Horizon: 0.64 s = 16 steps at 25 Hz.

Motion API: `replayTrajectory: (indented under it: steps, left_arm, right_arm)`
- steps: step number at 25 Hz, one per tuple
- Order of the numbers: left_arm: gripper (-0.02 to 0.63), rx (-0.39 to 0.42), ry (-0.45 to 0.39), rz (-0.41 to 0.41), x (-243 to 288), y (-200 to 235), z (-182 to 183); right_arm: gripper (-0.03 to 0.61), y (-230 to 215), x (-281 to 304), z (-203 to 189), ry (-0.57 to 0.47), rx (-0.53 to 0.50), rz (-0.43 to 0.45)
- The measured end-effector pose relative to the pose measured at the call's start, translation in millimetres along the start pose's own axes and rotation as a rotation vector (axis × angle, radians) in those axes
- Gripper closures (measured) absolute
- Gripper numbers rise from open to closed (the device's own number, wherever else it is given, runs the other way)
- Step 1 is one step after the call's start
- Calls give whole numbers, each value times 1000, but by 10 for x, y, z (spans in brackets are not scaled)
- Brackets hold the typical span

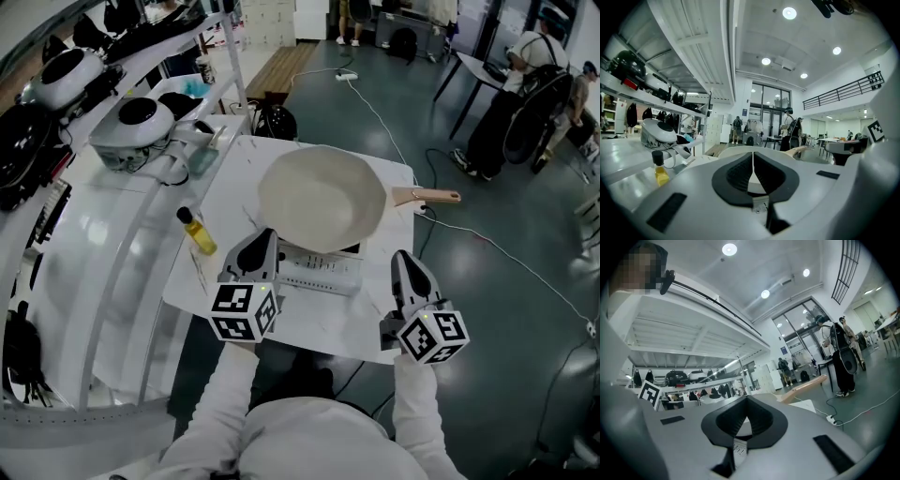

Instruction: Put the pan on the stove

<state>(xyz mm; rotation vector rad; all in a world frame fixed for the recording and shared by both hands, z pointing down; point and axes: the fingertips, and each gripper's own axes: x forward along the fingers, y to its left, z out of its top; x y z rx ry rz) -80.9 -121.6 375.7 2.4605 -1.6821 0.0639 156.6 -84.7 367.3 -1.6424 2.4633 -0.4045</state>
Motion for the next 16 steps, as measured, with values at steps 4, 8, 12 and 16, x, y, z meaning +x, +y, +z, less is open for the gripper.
replayTrajectory:
  steps: [4, 8, 12, 16]
  left_arm:
    - [588, -9, 15, -2, -106, -83, -136]
    - [588, -7, 20, 30, -236, -19, -175]
    - [588, -13, 29, 53, -365, -31, -212]
    - [588, -18, 56, 82, -520, -34, -325]
  right_arm:
    - [551, -71, -133, -72, -2, -1, -12]
    - [551, -58, -157, -163, 1, 32, -3]
    - [551, -14, -234, -243, 22, 45, 11]
    - [551, 37, -292, -364, 48, 64, 30]
